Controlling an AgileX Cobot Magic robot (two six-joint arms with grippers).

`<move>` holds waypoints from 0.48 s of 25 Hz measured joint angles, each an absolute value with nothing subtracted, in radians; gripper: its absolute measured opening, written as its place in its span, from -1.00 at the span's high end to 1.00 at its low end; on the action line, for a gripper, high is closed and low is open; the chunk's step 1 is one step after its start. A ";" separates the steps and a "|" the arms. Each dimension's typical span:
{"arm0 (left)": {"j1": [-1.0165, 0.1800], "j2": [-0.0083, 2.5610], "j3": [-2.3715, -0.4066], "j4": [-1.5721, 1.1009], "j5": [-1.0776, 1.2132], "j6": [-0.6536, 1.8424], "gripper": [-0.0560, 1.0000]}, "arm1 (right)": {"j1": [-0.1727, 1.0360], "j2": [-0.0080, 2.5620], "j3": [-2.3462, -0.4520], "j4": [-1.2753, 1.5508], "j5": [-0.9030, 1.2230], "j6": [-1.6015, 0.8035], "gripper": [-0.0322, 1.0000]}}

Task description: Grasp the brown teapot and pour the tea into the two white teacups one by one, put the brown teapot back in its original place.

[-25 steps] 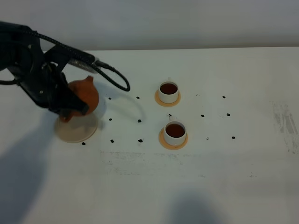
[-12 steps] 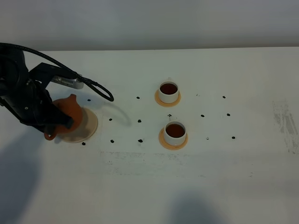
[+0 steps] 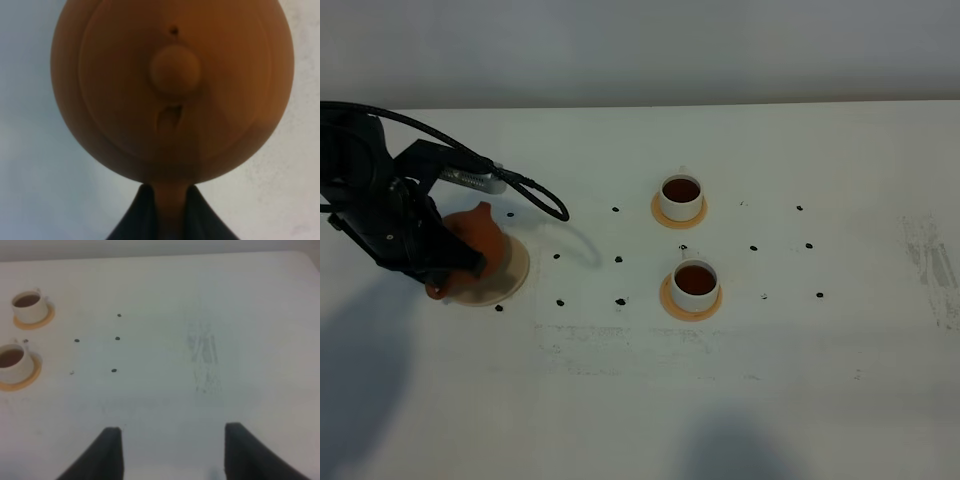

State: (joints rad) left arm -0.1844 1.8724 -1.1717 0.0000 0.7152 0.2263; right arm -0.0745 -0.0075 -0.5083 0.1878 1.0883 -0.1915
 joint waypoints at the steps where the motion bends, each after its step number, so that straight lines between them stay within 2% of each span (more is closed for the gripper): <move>1: -0.184 1.879 -1.172 0.000 0.714 0.228 0.67 | -0.074 -0.008 -0.508 0.188 1.088 -0.192 0.09; 12: -0.184 1.899 -1.172 -0.014 0.702 0.250 0.67 | -0.074 -0.008 -0.508 0.188 1.088 -0.192 0.09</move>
State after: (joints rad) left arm -0.1836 1.8992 -1.1717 -0.0144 0.7017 0.2502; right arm -0.0745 -0.0075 -0.5083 0.1878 1.0883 -0.1915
